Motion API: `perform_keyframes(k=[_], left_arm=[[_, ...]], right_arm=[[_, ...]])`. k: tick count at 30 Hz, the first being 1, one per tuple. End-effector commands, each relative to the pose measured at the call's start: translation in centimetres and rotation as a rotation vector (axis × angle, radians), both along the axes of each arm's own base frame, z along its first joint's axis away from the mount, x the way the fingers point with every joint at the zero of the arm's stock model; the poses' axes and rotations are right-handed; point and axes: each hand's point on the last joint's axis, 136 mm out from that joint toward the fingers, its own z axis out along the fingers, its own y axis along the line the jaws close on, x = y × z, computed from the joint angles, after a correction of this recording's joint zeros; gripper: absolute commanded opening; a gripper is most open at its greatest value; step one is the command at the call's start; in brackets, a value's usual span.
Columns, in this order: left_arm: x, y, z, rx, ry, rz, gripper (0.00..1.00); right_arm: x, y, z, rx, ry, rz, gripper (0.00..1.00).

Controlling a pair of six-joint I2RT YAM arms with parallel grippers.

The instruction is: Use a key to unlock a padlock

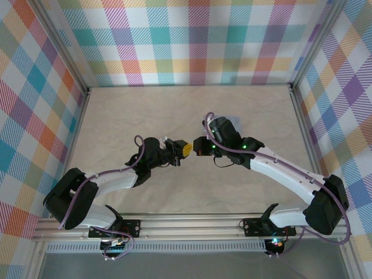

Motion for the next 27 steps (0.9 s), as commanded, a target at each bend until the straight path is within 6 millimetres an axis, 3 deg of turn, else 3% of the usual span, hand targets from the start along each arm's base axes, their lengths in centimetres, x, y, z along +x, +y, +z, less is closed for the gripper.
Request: perform_keyframes(k=[1,10,17,23,27], left_arm=[[-0.7,-0.6,0.5,-0.003,-0.015,-0.031,0.10],[-0.6,-0.8,1.0,0.016,-0.062,-0.042,0.00],[0.2,-0.2,3.5,0.178,-0.307,-0.047,0.00],[-0.1,1.0,8.5,0.438,-0.668,-0.095,0.00],[-1.2,1.1,12.4,0.466,-0.909,-0.115,0.00]], right_arm=[[-0.4,-0.2,0.3,0.006,-0.009,-0.004,0.00],[-0.5,-0.2,0.0,0.004,-0.002,-0.002,0.01],[-1.2,-1.5,1.3,0.040,-0.049,-0.011,0.33],[-2.3,-3.1,3.5,0.220,-0.103,0.032,0.50],[-3.7,-3.2,6.3,0.417,-0.163,0.119,0.59]])
